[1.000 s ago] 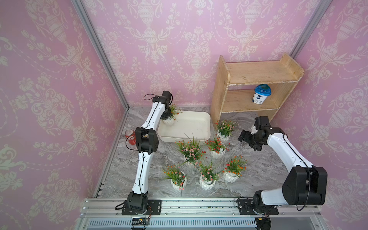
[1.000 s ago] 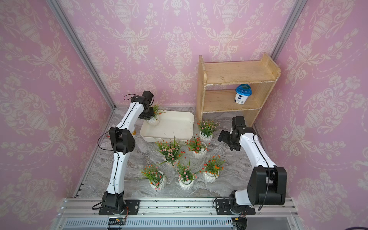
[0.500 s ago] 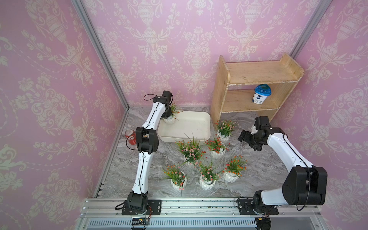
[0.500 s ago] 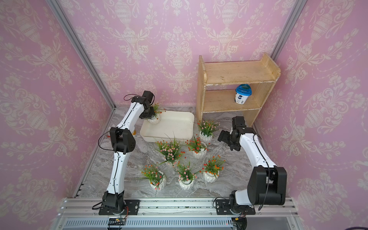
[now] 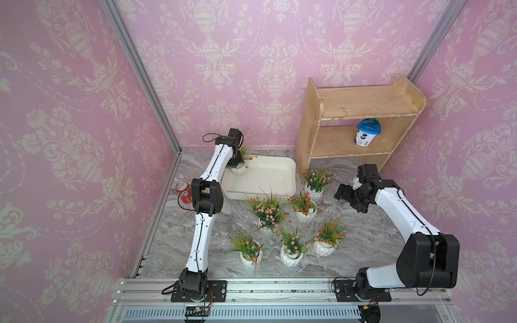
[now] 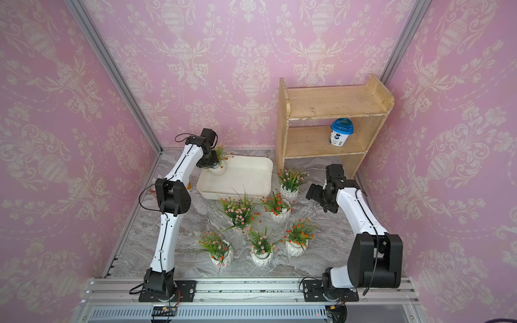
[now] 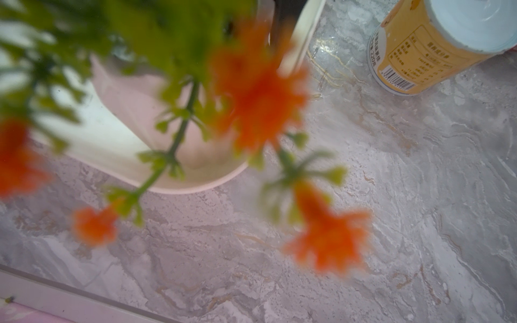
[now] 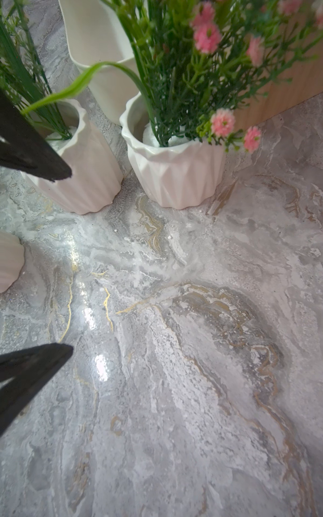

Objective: Put the potted gypsophila into the storage box
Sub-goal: Place the baby's breath potted plant at the storage box.

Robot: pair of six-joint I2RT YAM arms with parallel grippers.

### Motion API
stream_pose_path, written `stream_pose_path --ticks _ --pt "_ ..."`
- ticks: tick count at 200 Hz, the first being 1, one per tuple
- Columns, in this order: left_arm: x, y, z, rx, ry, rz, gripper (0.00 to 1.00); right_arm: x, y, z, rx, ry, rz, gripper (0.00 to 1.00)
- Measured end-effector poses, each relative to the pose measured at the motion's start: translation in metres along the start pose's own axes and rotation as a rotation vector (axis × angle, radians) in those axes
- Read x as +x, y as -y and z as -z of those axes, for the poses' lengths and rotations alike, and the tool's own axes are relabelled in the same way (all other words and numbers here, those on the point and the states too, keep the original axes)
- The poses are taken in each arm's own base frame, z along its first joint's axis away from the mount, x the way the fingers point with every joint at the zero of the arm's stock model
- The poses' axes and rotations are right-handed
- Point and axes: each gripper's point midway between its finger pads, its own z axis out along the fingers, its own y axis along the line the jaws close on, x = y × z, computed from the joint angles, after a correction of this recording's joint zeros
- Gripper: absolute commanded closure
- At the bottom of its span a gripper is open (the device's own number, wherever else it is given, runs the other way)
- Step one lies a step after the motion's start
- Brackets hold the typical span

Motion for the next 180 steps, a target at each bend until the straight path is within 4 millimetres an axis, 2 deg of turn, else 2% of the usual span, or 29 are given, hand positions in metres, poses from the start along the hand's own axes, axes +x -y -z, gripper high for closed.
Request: stream_pose_path --ticks 17,67,126,151,180 --pt "-0.005 0.003 0.002 0.012 0.020 0.012 0.72 0.000 0.002 0.000 0.003 -0.002 -0.004 0.06" --pt "-0.011 0.004 0.005 0.023 0.041 0.019 0.71 0.003 0.005 0.001 0.004 -0.001 -0.009 0.06" --pt "-0.011 0.000 0.008 0.016 0.036 0.025 0.57 0.003 0.004 0.006 0.001 0.007 -0.009 0.06" --pt "-0.014 -0.004 0.024 0.018 0.044 0.029 0.48 0.004 0.003 0.010 -0.009 0.009 -0.009 0.05" --pt "-0.024 -0.012 0.065 0.038 0.092 0.042 0.40 0.008 0.001 0.014 -0.017 -0.007 -0.010 0.06"
